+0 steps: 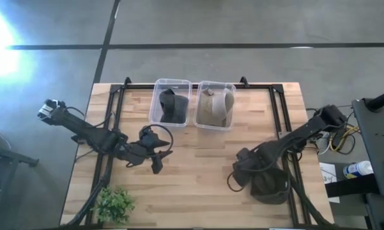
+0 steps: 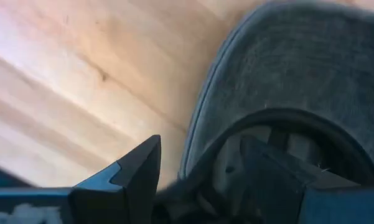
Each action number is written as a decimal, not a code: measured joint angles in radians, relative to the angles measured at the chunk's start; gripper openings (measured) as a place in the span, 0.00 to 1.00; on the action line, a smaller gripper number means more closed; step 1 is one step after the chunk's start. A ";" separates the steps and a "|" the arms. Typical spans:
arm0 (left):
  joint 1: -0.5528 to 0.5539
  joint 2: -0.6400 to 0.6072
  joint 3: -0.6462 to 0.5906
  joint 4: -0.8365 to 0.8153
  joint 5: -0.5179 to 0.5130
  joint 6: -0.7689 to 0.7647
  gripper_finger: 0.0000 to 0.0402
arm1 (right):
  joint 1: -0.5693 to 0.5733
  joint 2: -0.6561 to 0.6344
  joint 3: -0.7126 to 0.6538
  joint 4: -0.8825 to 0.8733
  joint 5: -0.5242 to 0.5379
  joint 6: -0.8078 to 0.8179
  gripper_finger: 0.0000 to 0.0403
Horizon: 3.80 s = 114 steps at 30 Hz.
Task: Pick & Place hat
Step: Put the dark green cap into the left transparent bin
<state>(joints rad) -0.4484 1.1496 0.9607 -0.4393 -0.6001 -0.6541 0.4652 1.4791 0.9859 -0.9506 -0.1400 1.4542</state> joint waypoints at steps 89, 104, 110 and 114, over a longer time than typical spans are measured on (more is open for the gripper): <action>-0.007 -0.396 0.048 -0.058 0.073 0.121 0.43 | -0.702 0.486 0.557 0.992 0.526 -0.788 0.03; -0.007 -0.350 0.048 -0.071 -0.002 0.101 0.43 | -0.658 0.555 0.491 0.994 0.512 -0.730 0.03; -0.007 -0.298 0.048 -0.069 -0.002 0.075 0.43 | -0.658 0.540 0.476 0.976 0.455 -0.706 0.12; -0.007 -0.264 0.048 -0.058 -0.002 0.070 0.43 | -0.657 0.509 0.478 0.954 0.437 -0.760 0.23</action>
<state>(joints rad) -0.4557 0.8856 1.0088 -0.4976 -0.6023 -0.5837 -0.1921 1.9883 1.4643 0.0031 0.2970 0.6944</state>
